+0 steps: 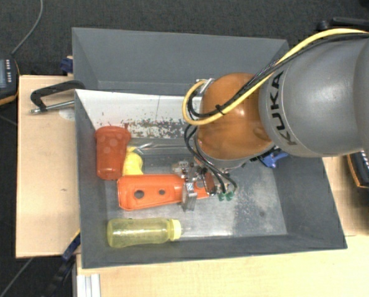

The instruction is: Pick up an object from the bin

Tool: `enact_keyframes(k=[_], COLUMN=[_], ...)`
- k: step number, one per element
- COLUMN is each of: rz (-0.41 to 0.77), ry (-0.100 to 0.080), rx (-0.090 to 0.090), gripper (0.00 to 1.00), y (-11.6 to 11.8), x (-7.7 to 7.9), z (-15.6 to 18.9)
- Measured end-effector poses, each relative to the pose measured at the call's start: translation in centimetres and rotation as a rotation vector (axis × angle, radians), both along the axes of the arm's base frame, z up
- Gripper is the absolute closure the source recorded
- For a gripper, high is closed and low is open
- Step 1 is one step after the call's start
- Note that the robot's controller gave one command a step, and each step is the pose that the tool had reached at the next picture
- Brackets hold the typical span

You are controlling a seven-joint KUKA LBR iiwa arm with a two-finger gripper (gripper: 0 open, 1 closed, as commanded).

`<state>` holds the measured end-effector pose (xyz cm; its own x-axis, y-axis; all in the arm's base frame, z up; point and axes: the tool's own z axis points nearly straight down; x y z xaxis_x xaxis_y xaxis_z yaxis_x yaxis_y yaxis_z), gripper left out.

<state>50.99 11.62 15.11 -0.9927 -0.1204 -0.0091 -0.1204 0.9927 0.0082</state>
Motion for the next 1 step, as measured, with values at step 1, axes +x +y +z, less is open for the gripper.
enact_keyframes(k=[1], rz=[-0.001], ry=[-0.005], rx=[0.002], gripper=[1.0], y=[1.13], x=[0.02], z=[12.07])
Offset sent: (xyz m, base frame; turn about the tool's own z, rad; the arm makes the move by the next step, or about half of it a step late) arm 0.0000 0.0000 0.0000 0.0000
